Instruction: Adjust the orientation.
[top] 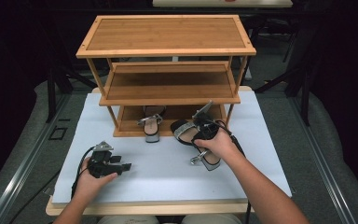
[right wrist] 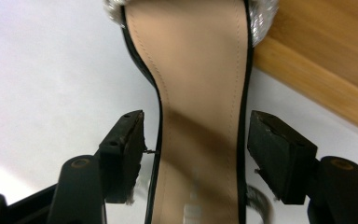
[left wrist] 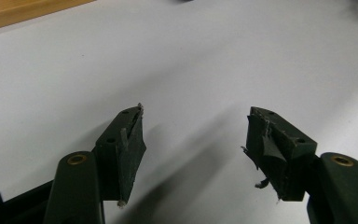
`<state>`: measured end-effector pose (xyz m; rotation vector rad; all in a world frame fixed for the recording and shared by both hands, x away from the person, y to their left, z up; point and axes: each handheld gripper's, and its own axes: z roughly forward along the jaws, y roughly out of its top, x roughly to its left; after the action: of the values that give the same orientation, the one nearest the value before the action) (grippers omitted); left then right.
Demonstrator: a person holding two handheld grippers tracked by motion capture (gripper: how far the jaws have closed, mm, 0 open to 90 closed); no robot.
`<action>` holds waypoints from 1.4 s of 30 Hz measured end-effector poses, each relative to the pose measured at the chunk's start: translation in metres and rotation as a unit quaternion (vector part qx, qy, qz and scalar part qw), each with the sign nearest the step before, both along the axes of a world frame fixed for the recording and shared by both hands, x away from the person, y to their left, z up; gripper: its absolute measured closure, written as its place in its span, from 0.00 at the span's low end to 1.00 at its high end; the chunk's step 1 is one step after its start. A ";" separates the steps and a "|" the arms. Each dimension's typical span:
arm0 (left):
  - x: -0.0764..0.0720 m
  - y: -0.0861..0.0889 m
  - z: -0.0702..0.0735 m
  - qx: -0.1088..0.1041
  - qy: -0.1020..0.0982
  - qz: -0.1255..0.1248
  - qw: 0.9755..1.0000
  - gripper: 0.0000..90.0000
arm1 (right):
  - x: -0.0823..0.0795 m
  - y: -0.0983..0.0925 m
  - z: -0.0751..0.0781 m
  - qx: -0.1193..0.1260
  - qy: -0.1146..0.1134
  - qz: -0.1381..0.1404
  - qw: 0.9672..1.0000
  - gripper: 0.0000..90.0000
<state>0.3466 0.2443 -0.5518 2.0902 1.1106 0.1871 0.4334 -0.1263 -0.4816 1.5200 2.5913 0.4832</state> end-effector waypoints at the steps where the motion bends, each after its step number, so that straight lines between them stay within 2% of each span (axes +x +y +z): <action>1: 0.000 0.000 0.000 0.000 0.000 0.000 1.000 0.41 | -0.003 -0.001 0.005 -0.007 -0.008 -0.001 1.000 0.40; 2: 0.000 0.000 0.000 0.000 0.000 0.001 1.000 0.41 | -0.005 -0.004 0.008 0.007 -0.014 0.006 1.000 0.41; 5: 0.000 -0.001 0.000 0.000 0.000 0.001 1.000 0.41 | -0.016 -0.010 0.021 0.020 -0.026 0.014 0.999 0.41; 8: 0.000 0.000 0.000 0.000 0.000 0.002 1.000 0.41 | -0.029 -0.019 0.030 0.028 -0.044 0.019 0.998 0.41; 9: 0.000 0.000 0.000 0.000 0.000 0.001 1.000 0.41 | -0.034 -0.023 0.032 0.023 -0.050 0.020 0.998 0.41; 15: 0.000 -0.002 -0.001 0.001 0.001 0.001 1.000 0.41 | -0.056 -0.051 0.036 0.037 -0.068 0.018 0.997 0.42; 17: 0.000 -0.002 -0.001 0.002 0.001 0.001 1.000 0.41 | -0.062 -0.059 0.035 0.033 -0.069 0.019 0.997 0.42; 19: 0.000 -0.003 -0.001 0.002 0.001 0.001 1.000 0.41 | -0.068 -0.066 0.031 0.043 -0.064 0.021 0.997 0.42; 21: 0.000 -0.003 -0.001 0.002 0.001 0.001 1.000 0.41 | -0.073 -0.071 0.026 0.039 -0.066 0.028 0.997 0.42; 25: 0.000 -0.004 -0.001 0.003 0.003 0.000 1.000 0.41 | -0.081 -0.079 0.013 0.049 -0.068 0.036 0.996 0.42; 26: 0.000 -0.004 -0.001 0.003 0.003 0.001 1.000 0.41 | -0.083 -0.081 0.010 0.045 -0.072 0.033 0.996 0.42; 27: 0.000 -0.003 -0.001 0.003 0.003 0.001 1.000 0.41 | -0.085 -0.083 0.006 0.063 -0.063 0.041 0.995 0.42; 28: 0.000 -0.003 -0.001 0.003 0.004 0.001 1.000 0.41 | -0.086 -0.083 0.002 0.067 -0.060 0.044 0.995 0.42; 30: 0.000 -0.003 -0.002 0.003 0.004 0.000 1.000 0.41 | -0.090 -0.082 -0.004 0.055 -0.063 0.042 0.996 0.42; 31: 0.000 -0.003 -0.002 0.003 0.005 0.000 1.000 0.41 | -0.091 -0.082 -0.007 0.057 -0.061 0.045 0.995 0.42; 33: 0.000 -0.004 -0.002 0.003 0.005 0.000 1.000 0.41 | -0.092 -0.080 -0.014 0.062 -0.063 0.054 0.995 0.41; 34: 0.000 -0.004 -0.002 0.003 0.006 -0.001 1.000 0.41 | -0.092 -0.079 -0.016 0.053 -0.065 0.054 0.995 0.41; 35: 0.000 -0.004 -0.002 0.003 0.006 -0.001 1.000 0.41 | -0.091 -0.078 -0.021 0.067 -0.063 0.061 0.994 0.42; 37: 0.000 -0.004 -0.002 0.003 0.005 -0.001 1.000 0.41 | -0.090 -0.078 -0.023 0.069 -0.063 0.061 0.994 0.42; 38: 0.000 -0.003 -0.002 0.003 0.005 -0.002 1.000 0.41 | -0.089 -0.078 -0.026 0.081 -0.057 0.068 0.993 0.43; 40: 0.000 -0.003 -0.003 0.001 0.005 0.001 1.000 0.41 | -0.088 -0.077 -0.030 0.063 -0.064 0.060 0.994 0.43; 42: 0.001 -0.003 -0.003 0.001 0.006 0.001 1.000 0.41 | -0.086 -0.077 -0.034 0.081 -0.059 0.060 0.993 0.44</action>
<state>0.3472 0.2414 -0.5546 2.0943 1.1200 0.1774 0.3472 -0.2033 -0.5152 1.3369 2.6175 0.7901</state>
